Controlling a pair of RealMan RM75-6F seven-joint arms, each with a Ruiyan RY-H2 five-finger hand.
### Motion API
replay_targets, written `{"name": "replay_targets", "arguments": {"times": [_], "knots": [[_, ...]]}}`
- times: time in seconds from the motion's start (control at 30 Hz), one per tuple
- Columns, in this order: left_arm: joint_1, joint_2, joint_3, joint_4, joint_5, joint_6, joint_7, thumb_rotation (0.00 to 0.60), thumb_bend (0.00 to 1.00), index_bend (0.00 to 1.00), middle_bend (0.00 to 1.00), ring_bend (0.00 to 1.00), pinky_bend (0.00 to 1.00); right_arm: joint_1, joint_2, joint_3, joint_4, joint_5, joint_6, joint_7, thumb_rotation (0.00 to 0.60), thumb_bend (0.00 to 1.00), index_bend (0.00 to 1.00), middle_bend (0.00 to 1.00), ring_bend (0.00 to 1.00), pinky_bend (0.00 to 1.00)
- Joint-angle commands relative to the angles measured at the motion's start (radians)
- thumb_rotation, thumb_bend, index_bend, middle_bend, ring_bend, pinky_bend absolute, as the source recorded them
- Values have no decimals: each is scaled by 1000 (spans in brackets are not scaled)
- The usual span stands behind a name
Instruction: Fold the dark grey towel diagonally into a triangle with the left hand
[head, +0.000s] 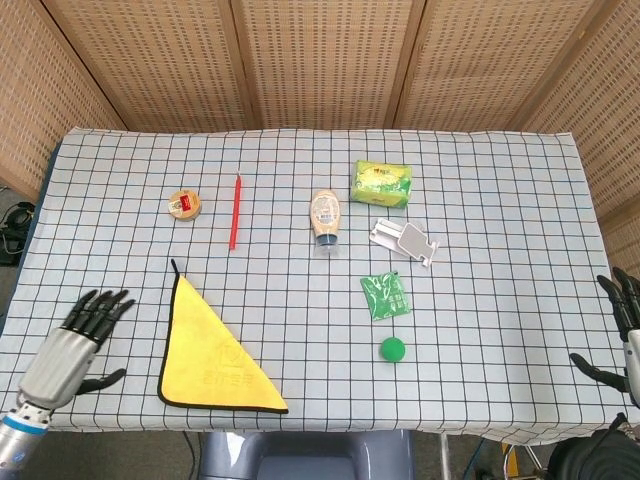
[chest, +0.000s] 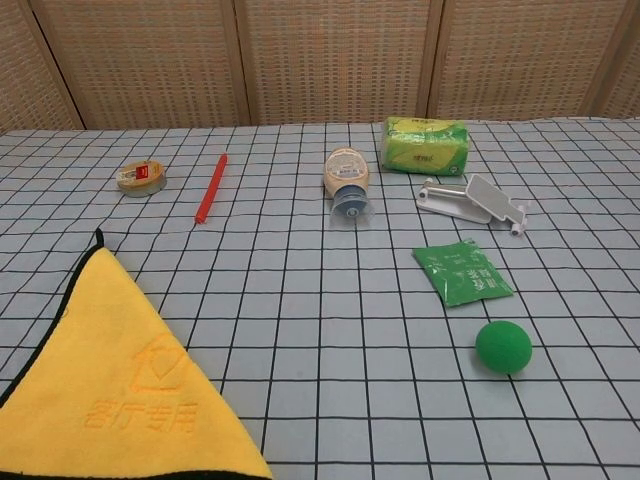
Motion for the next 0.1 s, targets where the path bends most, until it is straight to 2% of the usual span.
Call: {"name": "replay_targets", "arguments": {"times": [0.03,0.1], "knots": [[86,45,-61,-103,-91,95,72,600,5,0,0,0,0,0,-2,-2,0,-2,0,-3,600,0,43,0,0,0],[102,52,-69,-121,-105,107,91,600,5,0,0,0,0,0,-3,-2,0,-4,-1,-6,600,0,43,0,0,0]]}}
